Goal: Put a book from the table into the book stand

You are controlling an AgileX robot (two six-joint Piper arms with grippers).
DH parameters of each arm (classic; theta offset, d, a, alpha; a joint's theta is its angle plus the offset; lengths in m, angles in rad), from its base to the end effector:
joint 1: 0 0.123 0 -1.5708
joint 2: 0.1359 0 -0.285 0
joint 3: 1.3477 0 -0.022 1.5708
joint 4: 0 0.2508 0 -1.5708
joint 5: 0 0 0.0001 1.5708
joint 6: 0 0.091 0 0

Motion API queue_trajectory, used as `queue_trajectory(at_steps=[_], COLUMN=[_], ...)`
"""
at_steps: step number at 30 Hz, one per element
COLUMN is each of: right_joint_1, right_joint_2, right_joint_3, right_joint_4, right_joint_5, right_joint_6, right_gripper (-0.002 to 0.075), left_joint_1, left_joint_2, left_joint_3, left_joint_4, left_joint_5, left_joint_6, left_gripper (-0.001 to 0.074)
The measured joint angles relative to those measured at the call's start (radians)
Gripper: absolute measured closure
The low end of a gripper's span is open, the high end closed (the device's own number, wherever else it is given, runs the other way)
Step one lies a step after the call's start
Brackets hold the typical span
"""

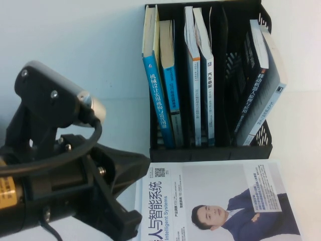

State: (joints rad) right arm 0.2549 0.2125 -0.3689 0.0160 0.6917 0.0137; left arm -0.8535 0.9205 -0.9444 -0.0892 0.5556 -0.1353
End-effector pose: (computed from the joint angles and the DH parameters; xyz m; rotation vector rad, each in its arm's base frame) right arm 0.0503 0.0141 0.2626 -0.2376 2.0099 0.1884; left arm 0.1208 -0.1450 0.3818 0.6888 1.9720 -0.7129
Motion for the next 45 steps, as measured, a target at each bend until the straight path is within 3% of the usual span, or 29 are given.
queue_trajectory(at_steps=[7, 11, 18, 23, 28, 35, 45], right_joint_1=[0.000, 0.000, 0.000, 0.000, 0.000, 0.000, 0.000], right_joint_2=[0.000, 0.000, 0.000, 0.000, -0.001, -0.002, -0.002], right_joint_3=[0.000, 0.000, 0.000, 0.002, 0.008, 0.008, 0.008], right_joint_4=[0.000, 0.000, 0.000, 0.000, 0.002, 0.002, 0.002], right_joint_5=[0.000, 0.002, 0.002, 0.002, 0.002, 0.000, 0.000], right_joint_6=[0.000, 0.000, 0.000, 0.000, 0.000, 0.000, 0.000], right_gripper=[0.0729, 0.0729, 0.0729, 0.0729, 0.0729, 0.0729, 0.0729], left_joint_1=[0.042, 0.196, 0.532, 0.660, 0.750, 0.878, 0.887], left_joint_2=[-0.020, -0.090, -0.318, -0.538, -0.756, -0.928, -0.930], left_joint_3=[0.013, 0.095, 0.449, 0.749, 0.957, 0.963, 0.961], left_joint_4=[-0.025, -0.126, -0.150, -0.153, -0.168, -0.114, -0.099], left_joint_5=[0.068, 0.009, -0.322, -0.435, -0.412, -0.239, -0.230], left_joint_6=[0.013, 0.024, 0.021, 0.004, -0.002, 0.090, 0.145], left_gripper=[0.0737, 0.0737, 0.0737, 0.0737, 0.0737, 0.0737, 0.0737])
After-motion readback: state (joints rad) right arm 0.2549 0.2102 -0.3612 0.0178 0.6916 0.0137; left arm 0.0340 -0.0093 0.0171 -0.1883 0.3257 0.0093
